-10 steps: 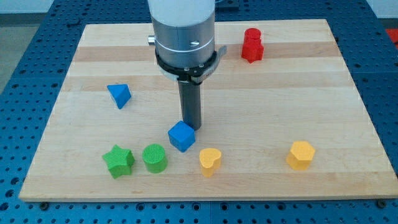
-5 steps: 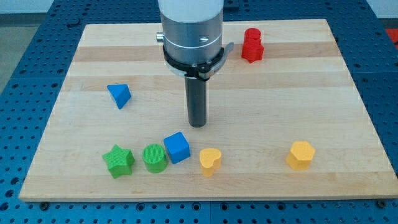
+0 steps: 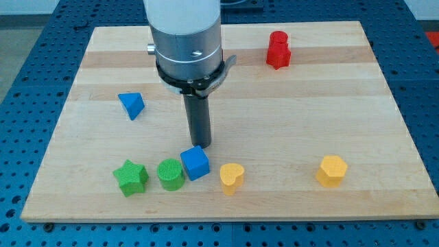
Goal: Push the blue cube in between the green circle and the yellow heart
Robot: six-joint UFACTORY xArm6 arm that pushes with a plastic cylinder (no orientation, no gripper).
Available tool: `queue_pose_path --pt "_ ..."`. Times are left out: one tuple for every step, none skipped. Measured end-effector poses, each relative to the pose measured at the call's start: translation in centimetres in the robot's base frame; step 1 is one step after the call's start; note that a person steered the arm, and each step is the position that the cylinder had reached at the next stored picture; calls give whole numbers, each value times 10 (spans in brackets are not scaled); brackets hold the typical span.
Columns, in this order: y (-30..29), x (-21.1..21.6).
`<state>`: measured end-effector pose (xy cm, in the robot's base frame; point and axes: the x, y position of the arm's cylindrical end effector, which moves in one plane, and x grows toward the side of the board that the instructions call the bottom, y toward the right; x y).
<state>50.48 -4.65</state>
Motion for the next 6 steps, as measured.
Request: queue_pose_path --pt "0 16" --pt "0 28" --pt "0 28" --pt "0 28" --pt "0 32" --pt "0 34"
